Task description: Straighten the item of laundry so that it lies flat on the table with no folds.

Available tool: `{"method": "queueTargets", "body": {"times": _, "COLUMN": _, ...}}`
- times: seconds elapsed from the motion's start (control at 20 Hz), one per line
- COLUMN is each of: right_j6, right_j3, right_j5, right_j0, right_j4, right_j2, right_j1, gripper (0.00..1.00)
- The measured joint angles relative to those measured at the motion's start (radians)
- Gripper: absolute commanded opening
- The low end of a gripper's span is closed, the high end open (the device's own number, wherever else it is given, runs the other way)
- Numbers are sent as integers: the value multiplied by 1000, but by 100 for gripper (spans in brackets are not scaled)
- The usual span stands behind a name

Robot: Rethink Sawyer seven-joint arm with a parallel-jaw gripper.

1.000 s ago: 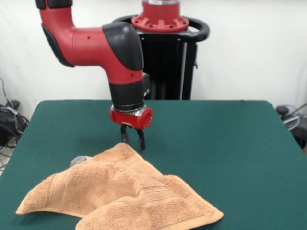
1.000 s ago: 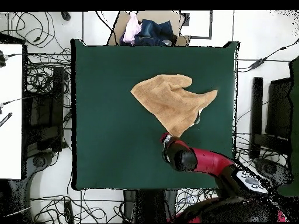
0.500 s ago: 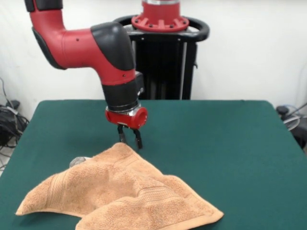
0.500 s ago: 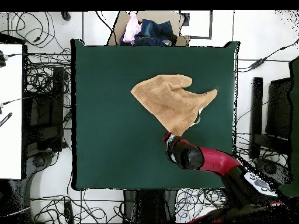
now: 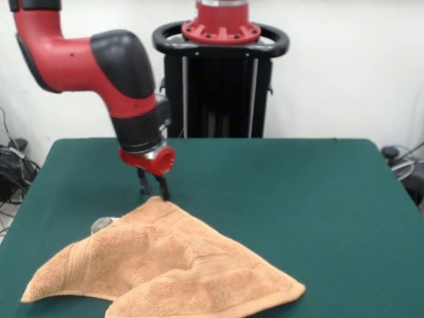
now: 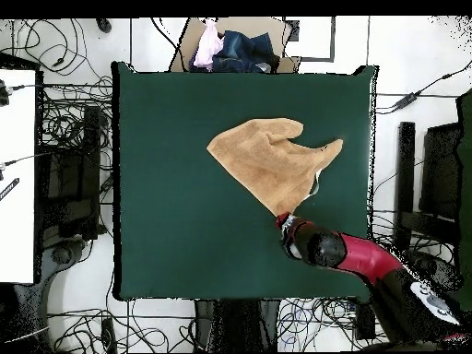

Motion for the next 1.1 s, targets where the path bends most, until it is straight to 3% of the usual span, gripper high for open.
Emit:
{"method": "queueTargets", "body": {"times": 0.55, "right_j6": 0, "right_j3": -36, "right_j5": 103, "right_j0": -68, "right_j4": 34, "right_j2": 40, "right_j1": 25, "gripper": 100}}
{"method": "queueTargets", "body": {"times": 1.1, "right_j6": 0, "right_j3": -52, "right_j5": 106, "right_j0": -27, "right_j4": 37, "right_j2": 11, "right_j1": 23, "gripper": 100}}
